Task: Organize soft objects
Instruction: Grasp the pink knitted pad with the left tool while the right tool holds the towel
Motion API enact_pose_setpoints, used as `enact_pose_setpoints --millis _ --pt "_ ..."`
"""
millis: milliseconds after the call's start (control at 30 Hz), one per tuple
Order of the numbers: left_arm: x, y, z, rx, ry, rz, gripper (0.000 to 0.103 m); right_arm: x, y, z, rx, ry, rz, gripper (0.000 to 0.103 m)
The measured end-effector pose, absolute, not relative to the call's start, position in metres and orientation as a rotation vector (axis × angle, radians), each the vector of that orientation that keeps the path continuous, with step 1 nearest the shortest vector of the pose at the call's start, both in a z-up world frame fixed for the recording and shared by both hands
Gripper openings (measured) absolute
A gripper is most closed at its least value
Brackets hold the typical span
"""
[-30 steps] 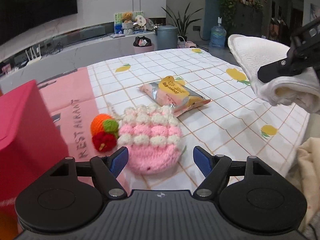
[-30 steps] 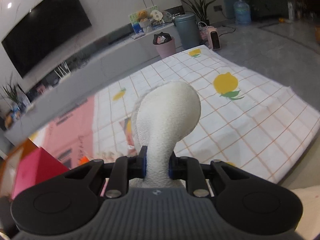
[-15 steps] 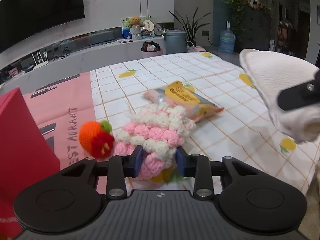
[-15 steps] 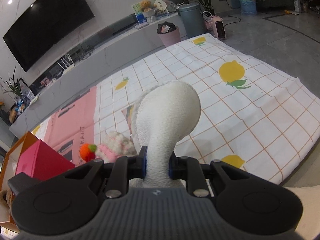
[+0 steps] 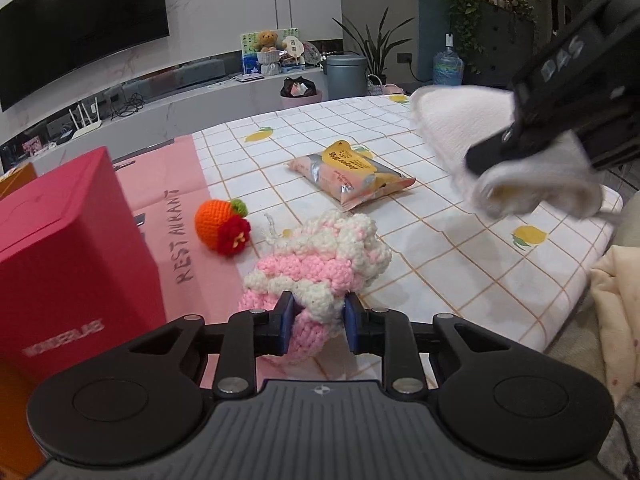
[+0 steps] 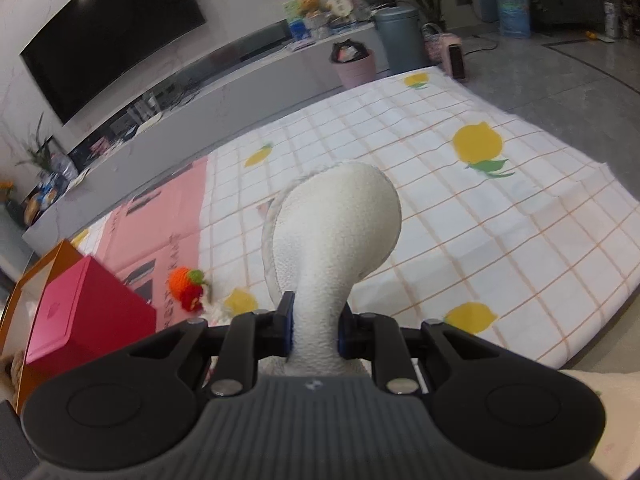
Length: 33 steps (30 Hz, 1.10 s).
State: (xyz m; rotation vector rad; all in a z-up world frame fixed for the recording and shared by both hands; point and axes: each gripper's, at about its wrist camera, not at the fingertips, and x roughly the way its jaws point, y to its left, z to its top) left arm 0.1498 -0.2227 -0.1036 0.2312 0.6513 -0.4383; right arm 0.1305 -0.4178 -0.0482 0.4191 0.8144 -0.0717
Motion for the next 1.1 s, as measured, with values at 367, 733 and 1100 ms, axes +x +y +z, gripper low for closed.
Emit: enact_pose_setpoints --millis 367,733,1100 --pt "0.175 -0.209 -0.064 0.211 0.726 -0.489 0.028 0.15 -0.399 -0.076 0.441 0.904 -0.005 0.018" --pt "0.221 -0.221 -0.028 0.084 0.782 -0.532 0.026 0.184 -0.412 -0.032 0.399 0.83 -0.247 0.018" --pt "0.304 -0.197 0.021 0.055 0.707 -0.39 0.026 0.296 -0.39 0.001 0.497 0.756 -0.44 0.018"
